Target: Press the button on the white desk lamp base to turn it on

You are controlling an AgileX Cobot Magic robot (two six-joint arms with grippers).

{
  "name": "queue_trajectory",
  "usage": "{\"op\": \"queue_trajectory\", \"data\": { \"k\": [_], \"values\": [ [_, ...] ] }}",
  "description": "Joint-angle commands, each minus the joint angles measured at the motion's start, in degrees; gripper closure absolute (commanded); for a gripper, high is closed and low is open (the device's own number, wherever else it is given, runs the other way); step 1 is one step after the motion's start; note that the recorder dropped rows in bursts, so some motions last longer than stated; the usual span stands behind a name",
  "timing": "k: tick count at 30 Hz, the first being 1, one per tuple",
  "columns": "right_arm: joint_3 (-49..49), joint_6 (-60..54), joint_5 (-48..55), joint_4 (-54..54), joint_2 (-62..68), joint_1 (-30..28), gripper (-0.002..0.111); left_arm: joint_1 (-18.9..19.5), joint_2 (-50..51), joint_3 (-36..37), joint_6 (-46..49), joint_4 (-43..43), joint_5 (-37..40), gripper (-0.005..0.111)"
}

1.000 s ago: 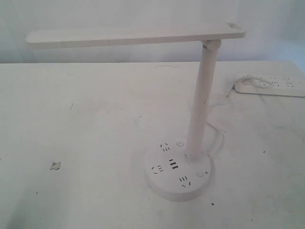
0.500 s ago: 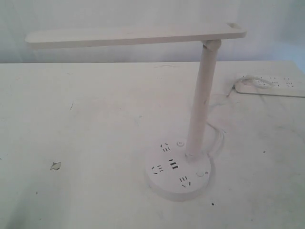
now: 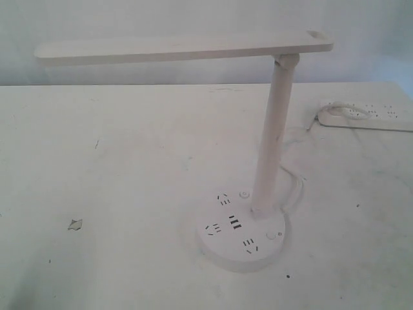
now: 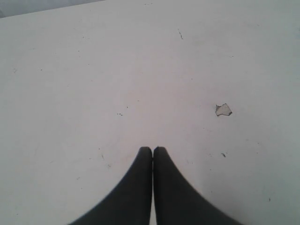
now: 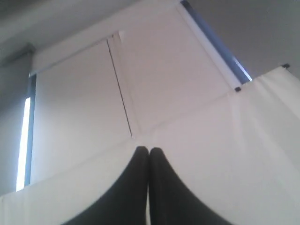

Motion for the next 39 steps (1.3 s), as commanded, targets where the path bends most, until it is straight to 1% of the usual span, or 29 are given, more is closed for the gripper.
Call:
{"op": "queue_trajectory", "data": {
  "k": [1, 3, 5, 7, 12, 14, 16, 18, 19, 21, 23, 30, 37, 39],
  "values": [
    [-4.72, 11.8, -4.56, -19.92, 15.45, 0.03, 0.108, 0.01, -0.18, 0.11, -0.02, -0.1, 0.01, 0.107],
    [-6.29, 14.66, -10.32, -30.71, 21.63, 0.03, 0.108, 0.01, -0.18, 0.11, -0.02, -0.1, 0.01, 0.107],
    [-7.66, 14.68, -10.32, -38.82, 28.07, 0.24, 0.108, 0.01, -0.18, 0.11, -0.02, -0.1, 0.01, 0.107],
    [-9.24, 14.68, -10.32, -41.21, 32.56, 0.88, 0.108, 0.01, -0.18, 0.11, -0.02, -0.1, 0.01, 0.107],
    [-10.28, 15.58, -10.32, -42.04, 39.79, 1.29, 0.108, 0.01, -0.18, 0.11, -0.02, -0.1, 0.01, 0.107],
    [-10.28, 19.05, -10.32, -42.5, 40.88, 1.29, 0.108, 0.01, -0.18, 0.11, -0.02, -0.1, 0.01, 0.107],
    [-10.28, 26.57, -10.32, -46.15, 40.92, 1.29, 0.108, 0.01, -0.18, 0.11, -0.02, -0.1, 0.01, 0.107],
    [-10.28, 33.84, -10.32, -54.88, 40.57, 1.29, 0.108, 0.01, -0.18, 0.11, -0.02, -0.1, 0.01, 0.107],
    [-10.28, 35.65, -10.32, -61.0, 40.28, 1.29, 0.108, 0.01, -0.18, 0.11, -0.02, -0.1, 0.01, 0.107],
    [-9.29, 35.89, -10.32, -72.97, 39.43, 1.63, 0.108, 0.01, -0.18, 0.11, -0.02, -0.1, 0.34, 0.107],
    [-7.01, 34.82, -10.32, -79.18, 39.02, 2.25, 0.108, 0.01, -0.18, 0.11, -0.02, -0.1, 0.22, 0.107],
    [1.65, 27.42, -10.32, -80.34, 37.75, 2.22, 0.108, 0.01, -0.18, 0.11, -0.02, -0.1, 0.11, 0.107],
    [7.75, 23.7, -10.13, -79.63, 37.75, 2.22, 0.108, 0.01, -0.18, 0.11, -0.02, -0.1, 0.11, 0.107],
    [8.51, 22.01, -5.56, -76.68, 37.75, 2.22, 0.108, 0.01, -0.18, 0.11, -0.02, -0.1, 0.11, 0.107]
  ]
}}
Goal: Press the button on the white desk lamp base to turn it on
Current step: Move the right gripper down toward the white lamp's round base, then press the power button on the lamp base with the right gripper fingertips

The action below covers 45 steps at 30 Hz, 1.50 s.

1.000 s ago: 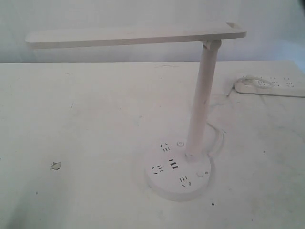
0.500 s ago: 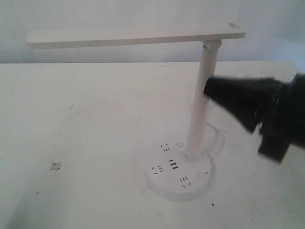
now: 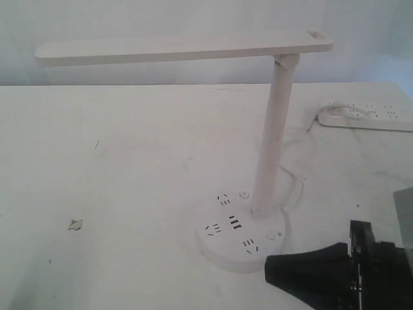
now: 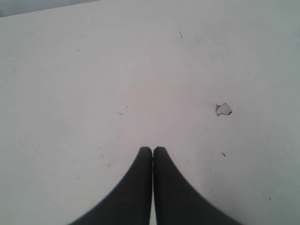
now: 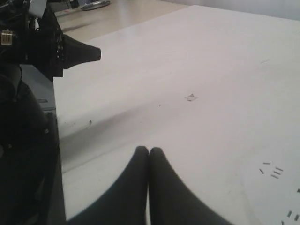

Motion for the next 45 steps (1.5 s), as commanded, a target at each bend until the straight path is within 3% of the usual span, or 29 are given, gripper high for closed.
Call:
{"op": "queue_trajectory", "data": {
  "k": [1, 6, 12, 26, 33, 38, 45],
  "values": [
    [2.13, -3.3, 6.78, 6.27, -0.42, 0.2, 0.108, 0.01, -0.18, 0.11, -0.02, -0.1, 0.08, 0.107],
    [2.62, -3.3, 16.07, 10.93, -0.05, 0.2, 0.108, 0.01, -0.18, 0.11, -0.02, -0.1, 0.08, 0.107],
    [3.16, -3.3, 16.43, 13.45, 3.24, 0.69, 0.108, 0.01, -0.18, 0.11, -0.02, -0.1, 0.08, 0.107],
    [0.72, -18.23, 16.05, 29.19, 18.86, 14.2, 0.108, 0.01, -0.18, 0.11, -0.02, -0.1, 0.08, 0.107],
    [-2.14, -27.65, 16.51, 44.22, 29.27, 20.66, 0.108, 0.01, -0.18, 0.11, -0.02, -0.1, 0.08, 0.107],
    [-4.47, -30.72, 16.27, 55.27, 34.9, 21.87, 0.108, 0.01, -0.18, 0.11, -0.02, -0.1, 0.08, 0.107],
    [-5.67, -31.0, 16.52, 57.03, 36.05, 21.87, 0.108, 0.01, -0.18, 0.11, -0.02, -0.1, 0.08, 0.107]
  ]
}}
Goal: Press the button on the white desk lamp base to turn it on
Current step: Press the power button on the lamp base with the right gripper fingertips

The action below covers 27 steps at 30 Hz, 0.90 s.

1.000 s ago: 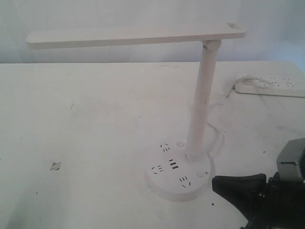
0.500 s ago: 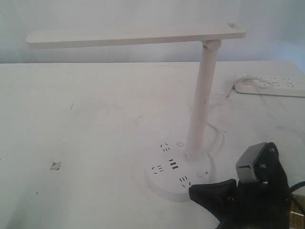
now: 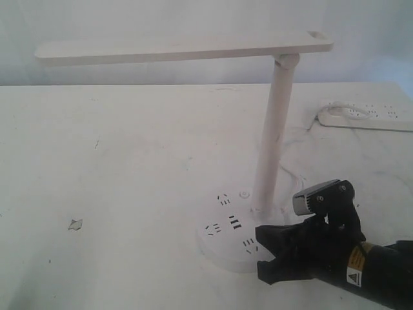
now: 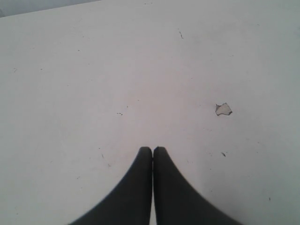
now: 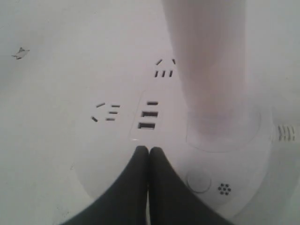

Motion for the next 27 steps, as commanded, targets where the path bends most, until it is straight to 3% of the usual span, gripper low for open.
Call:
{"op": "queue_trajectory", "data": {
  "k": [1, 6, 20, 27],
  "values": [
    [-0.5, -0.98, 0.18, 1.33, 0.25, 0.35, 0.108, 0.01, -0.18, 0.11, -0.02, -0.1, 0.08, 0.107],
    [-1.77, -0.98, 7.38, 4.08, 0.34, 0.35, 0.108, 0.01, -0.18, 0.11, -0.02, -0.1, 0.08, 0.107],
    [-1.77, -3.33, 12.77, 11.37, 0.34, 0.35, 0.108, 0.01, -0.18, 0.11, -0.02, -0.1, 0.08, 0.107],
    [-3.39, -3.47, 24.4, 13.07, 0.34, 0.35, 0.108, 0.01, -0.18, 0.11, -0.02, -0.1, 0.08, 0.107]
  ]
}}
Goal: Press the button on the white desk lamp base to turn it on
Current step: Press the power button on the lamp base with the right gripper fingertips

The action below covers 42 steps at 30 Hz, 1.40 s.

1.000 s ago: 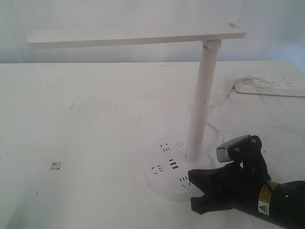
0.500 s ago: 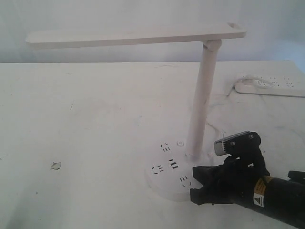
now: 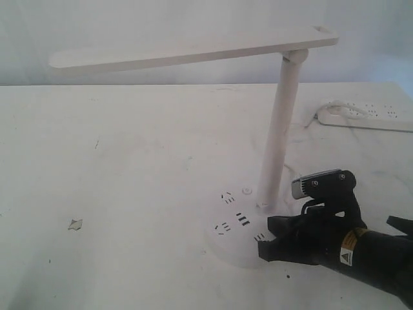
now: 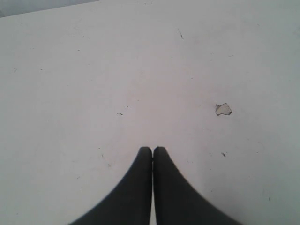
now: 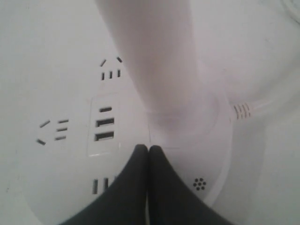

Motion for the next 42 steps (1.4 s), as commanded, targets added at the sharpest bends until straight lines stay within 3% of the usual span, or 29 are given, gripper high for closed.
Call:
{"op": "queue_trajectory", "data": {
  "k": [1, 6, 14, 26, 42],
  "values": [
    [0.0, -0.73, 11.64, 2.66, 0.9, -0.27, 0.108, 0.01, -0.18, 0.11, -0.02, -0.1, 0.08, 0.107],
    [0.0, -0.73, 5.13, 0.67, 0.76, -0.27, 0.108, 0.01, -0.18, 0.11, -0.02, -0.1, 0.08, 0.107],
    [6.84, -0.97, -13.42, 0.95, -4.75, -0.27, 0.108, 0.01, -0.18, 0.11, -0.02, -0.1, 0.08, 0.107],
    [7.29, -4.42, -6.27, 7.06, -7.49, -0.27, 0.108, 0.01, -0.18, 0.11, -0.02, -0.1, 0.08, 0.107],
    [3.61, -4.25, -8.6, 3.53, 1.2, -0.27, 0.108, 0.01, -0.18, 0.11, -0.02, -0.1, 0.08, 0.107]
  ]
}}
